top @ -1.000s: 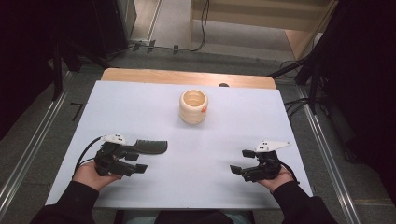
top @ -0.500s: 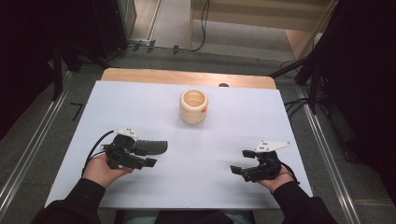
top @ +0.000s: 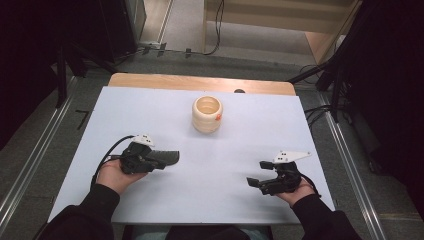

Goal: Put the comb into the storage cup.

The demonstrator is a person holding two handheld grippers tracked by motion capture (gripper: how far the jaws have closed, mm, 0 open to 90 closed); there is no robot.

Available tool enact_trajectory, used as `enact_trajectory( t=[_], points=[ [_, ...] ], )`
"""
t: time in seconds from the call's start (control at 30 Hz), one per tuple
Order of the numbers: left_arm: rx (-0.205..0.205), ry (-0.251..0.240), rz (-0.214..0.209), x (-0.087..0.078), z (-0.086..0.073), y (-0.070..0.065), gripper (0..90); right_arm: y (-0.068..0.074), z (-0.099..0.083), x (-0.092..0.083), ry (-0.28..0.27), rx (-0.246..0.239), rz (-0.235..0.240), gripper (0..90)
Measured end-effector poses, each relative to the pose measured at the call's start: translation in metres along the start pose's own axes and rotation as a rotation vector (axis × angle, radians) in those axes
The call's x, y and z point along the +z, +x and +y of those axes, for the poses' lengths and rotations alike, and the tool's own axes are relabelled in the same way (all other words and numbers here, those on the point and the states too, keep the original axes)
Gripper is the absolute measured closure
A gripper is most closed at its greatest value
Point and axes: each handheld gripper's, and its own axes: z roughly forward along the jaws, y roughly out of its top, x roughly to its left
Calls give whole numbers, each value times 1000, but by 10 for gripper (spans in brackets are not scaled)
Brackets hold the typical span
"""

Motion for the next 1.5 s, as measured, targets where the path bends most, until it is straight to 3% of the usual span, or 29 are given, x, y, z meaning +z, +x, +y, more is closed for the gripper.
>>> enact_trajectory(
  t=[0.17, 0.33, 0.57, 0.8, 1.17, 1.37, 1.5],
  points=[
    [20, 53, 21, 10, -1, 1, 900, 0, 0, 0, -3, 3, 1, 138],
    [4, 84, 40, 22, -4, 7, 900, 0, 0, 0, 1, 5, 1, 138],
    [-10, 57, 68, 22, -1, 15, 900, -1, 0, 0, 1, 8, 5, 138],
    [-53, 32, 83, 23, 4, 26, 900, 0, 0, 1, 4, 3, 3, 138],
    [-87, 26, 100, 27, 14, 40, 900, -1, 0, 2, 7, 5, 3, 138],
    [-125, 16, 106, 27, 16, 46, 900, -1, 0, 3, 13, 3, 5, 138],
    [-136, 18, 129, 28, 20, 49, 900, -1, 0, 4, 13, 3, 8, 138]
  ],
)
